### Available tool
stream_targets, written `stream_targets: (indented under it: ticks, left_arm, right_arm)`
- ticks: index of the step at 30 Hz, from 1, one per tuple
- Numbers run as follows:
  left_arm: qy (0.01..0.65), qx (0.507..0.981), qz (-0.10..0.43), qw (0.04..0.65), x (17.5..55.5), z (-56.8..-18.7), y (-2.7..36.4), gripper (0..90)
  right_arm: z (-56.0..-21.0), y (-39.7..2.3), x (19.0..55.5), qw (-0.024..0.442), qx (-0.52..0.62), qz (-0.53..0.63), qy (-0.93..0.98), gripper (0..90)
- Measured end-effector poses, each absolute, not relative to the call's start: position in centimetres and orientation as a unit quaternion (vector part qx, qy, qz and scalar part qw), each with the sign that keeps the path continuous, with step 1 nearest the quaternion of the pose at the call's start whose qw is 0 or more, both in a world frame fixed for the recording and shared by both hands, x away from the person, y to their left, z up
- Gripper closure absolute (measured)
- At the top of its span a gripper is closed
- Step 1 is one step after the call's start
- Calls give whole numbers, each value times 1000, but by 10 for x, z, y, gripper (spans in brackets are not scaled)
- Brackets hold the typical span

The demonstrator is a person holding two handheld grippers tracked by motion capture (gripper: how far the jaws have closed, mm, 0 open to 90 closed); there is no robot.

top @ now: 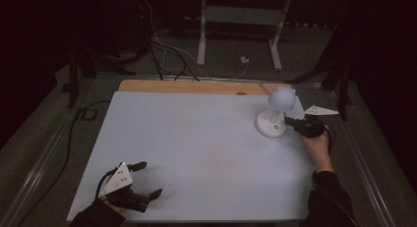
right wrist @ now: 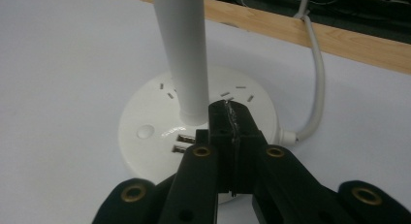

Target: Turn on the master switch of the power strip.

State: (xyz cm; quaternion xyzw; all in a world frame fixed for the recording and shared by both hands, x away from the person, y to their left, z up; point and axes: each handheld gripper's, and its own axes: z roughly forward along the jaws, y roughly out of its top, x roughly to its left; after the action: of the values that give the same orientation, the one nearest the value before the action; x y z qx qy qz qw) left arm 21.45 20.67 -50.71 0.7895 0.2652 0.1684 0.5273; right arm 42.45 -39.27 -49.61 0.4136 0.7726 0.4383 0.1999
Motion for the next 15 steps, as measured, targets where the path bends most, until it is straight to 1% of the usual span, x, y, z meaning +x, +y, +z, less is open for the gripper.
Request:
stream_targets:
  ticks: [15]
  left_arm:
    - [265,790,168,527,214,-507,207,2]
  right_arm:
    - [-504,-389,431,198,435,424,769,900]
